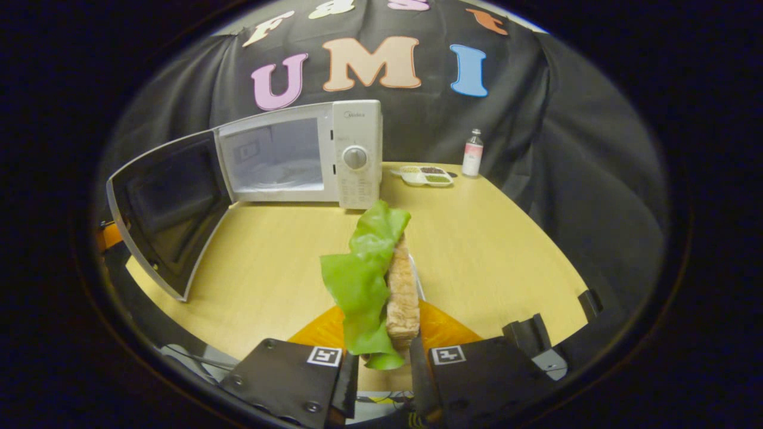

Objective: Open the microwave oven with the left hand, put the food in, and close the microwave oven.

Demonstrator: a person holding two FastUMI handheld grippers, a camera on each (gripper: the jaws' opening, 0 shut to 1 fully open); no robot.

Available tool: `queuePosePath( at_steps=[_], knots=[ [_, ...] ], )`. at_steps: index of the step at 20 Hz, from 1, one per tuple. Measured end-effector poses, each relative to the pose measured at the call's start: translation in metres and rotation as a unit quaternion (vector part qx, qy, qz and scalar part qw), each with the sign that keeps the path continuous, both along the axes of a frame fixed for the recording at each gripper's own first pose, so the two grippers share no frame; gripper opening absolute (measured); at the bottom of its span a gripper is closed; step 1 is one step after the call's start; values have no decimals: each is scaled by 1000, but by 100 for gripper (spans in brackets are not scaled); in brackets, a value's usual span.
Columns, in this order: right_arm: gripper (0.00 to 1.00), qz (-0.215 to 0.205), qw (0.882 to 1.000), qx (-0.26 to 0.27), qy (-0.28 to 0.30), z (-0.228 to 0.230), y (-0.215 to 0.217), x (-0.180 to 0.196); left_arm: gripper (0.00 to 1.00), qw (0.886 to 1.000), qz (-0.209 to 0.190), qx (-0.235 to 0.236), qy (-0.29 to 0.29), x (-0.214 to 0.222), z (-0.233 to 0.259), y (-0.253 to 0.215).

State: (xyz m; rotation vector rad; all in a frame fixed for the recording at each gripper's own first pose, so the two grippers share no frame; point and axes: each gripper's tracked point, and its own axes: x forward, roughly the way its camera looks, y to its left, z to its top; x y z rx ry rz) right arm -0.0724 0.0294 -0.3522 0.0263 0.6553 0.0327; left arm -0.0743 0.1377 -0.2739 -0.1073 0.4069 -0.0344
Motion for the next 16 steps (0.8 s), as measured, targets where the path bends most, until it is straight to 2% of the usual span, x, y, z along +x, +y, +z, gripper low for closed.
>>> queuePosePath(
  at_steps=[2, 5, 6, 10, 12, 13, 16],
  knots=[
    [34, 3, 1000, 5, -26, 28, 6, 9, 94, 1000, -6, 12, 6, 2, -1, 2],
    [34, 26, 997, 40, -57, 66, 37, 36, 93, 1000, -7, 7, 3, -3, 4, 2],
    [40, 33, 996, 59, -59, 75, 53, 48, 93, 1000, -10, 10, 0, -5, 7, 0],
    [40, 47, 983, 166, -62, 94, 135, 101, 93, 999, -30, 37, -9, -17, 22, -1],
    [40, 34, 974, 219, -41, 86, 176, 126, 92, 999, -16, 44, -24, -23, 38, 7],
    [40, 19, 969, 243, -30, 79, 194, 137, 100, 998, -9, 47, -33, -24, 46, 11],
    [40, -23, 955, 295, 3, 54, 244, 169, 98, 998, 17, 32, -56, -26, 70, 26]
  ],
)
